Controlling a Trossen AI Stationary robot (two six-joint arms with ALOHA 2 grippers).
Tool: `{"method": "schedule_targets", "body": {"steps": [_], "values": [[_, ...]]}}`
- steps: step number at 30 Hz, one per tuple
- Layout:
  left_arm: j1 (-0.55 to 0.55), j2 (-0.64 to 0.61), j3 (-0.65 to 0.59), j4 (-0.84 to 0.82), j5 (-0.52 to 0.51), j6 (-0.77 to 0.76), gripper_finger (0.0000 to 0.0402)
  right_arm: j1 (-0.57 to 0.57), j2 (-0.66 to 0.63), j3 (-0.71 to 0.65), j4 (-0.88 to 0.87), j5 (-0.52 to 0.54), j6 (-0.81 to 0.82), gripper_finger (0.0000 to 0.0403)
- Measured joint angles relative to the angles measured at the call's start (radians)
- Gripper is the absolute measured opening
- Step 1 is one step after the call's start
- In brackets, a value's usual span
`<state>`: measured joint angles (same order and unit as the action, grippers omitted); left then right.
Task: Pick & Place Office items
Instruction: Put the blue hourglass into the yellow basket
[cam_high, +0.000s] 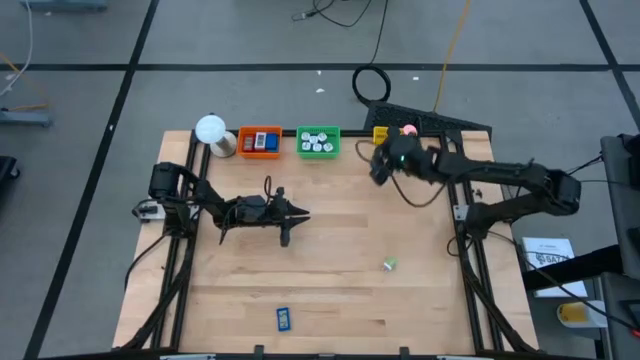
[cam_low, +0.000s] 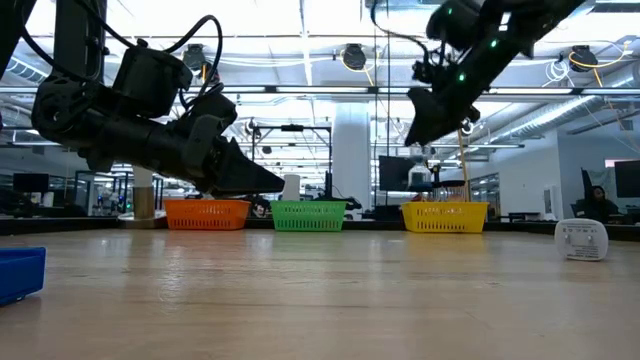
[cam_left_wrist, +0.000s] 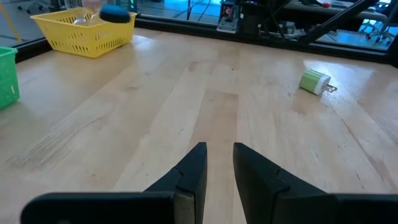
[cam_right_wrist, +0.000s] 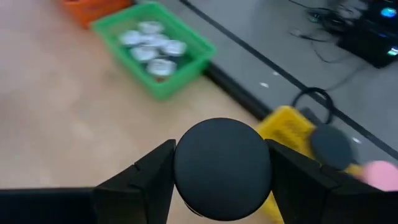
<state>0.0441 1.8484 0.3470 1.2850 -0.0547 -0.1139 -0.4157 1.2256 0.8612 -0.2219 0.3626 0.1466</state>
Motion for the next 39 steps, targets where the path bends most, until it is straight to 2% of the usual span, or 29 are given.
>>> {"method": "schedule_targets", "body": {"steps": [5,10,20,39], "values": [[0.000,0.000,0.000,0.000,0.000,-0.002,0.0077,-0.145,0.022,0.000,0.048,-0.052,-0.052,0.0208],[0.000,0.000,0.000,0.000,-0.001,-0.001,0.0076,-0.207,0.065,0.000,0.123,-0.053,-0.104,0.0208],[0.000,0.000,0.000,-0.002,-0.001,-0.001,0.0077,-0.245,0.160,0.000,0.155,-0.054,-0.133,0.0208],[0.000,0.000,0.000,-0.002,0.000,-0.005,0.0076,-0.252,0.232,0.000,0.170,-0.080,-0.133,0.0226]]}}
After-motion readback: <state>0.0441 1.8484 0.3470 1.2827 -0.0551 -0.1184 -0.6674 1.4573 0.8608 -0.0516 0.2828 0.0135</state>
